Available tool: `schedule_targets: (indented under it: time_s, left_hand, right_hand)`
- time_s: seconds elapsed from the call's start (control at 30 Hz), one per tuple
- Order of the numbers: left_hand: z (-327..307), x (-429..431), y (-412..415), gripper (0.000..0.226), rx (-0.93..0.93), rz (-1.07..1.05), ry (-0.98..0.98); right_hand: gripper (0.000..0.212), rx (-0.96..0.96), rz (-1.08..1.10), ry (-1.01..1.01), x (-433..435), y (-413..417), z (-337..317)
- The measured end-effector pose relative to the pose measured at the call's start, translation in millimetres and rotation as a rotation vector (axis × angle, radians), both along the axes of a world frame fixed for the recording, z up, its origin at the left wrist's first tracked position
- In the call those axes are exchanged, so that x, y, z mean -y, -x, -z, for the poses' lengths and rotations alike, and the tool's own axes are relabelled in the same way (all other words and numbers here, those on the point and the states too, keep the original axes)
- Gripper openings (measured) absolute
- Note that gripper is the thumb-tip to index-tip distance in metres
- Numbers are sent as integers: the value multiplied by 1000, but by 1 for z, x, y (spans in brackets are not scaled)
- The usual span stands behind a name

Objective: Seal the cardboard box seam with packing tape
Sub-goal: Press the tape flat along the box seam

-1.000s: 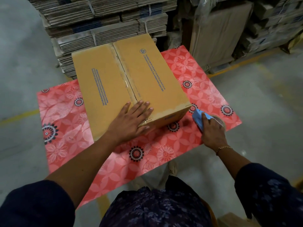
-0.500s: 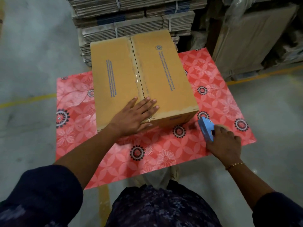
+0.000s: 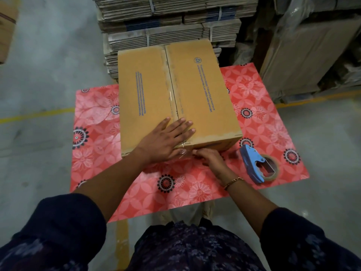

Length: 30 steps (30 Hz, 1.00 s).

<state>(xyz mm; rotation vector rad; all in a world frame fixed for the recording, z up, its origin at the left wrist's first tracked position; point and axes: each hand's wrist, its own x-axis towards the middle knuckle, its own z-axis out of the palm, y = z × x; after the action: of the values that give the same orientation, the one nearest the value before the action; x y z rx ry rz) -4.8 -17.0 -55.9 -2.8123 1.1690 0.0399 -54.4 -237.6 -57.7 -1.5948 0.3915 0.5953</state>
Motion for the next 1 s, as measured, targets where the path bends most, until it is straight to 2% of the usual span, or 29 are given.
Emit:
schedule_targets:
  time_s: [0.27,0.33,0.47,0.6,0.87,0.93,1.0]
  left_hand:
    - [2,0,-1,71,-8,0,-3]
    - [2,-1,-1,71,-6,0,-1]
    - [1,1,1,71,12,-7,3]
    - [-1,-2,2,73,5,-43,7]
    - [-3,-1,6,87,-34,-125,-9]
    - [-11,0,15,97,-88,-212,7]
    - [-19,3,38,91,-119,-387,160]
  right_hand:
    - [38,-3,70,-147,-6,3,8]
    - [32,14,69,-158,-5,4,7]
    - [7,121,-12,-113,-2,7,10]
    - [8,206,-52,-29,1,9,17]
    - [6,233,-84,39,0,2,20]
    - [4,242,-85,46,0,2,23]
    - [3,242,-76,34,0,3,25]
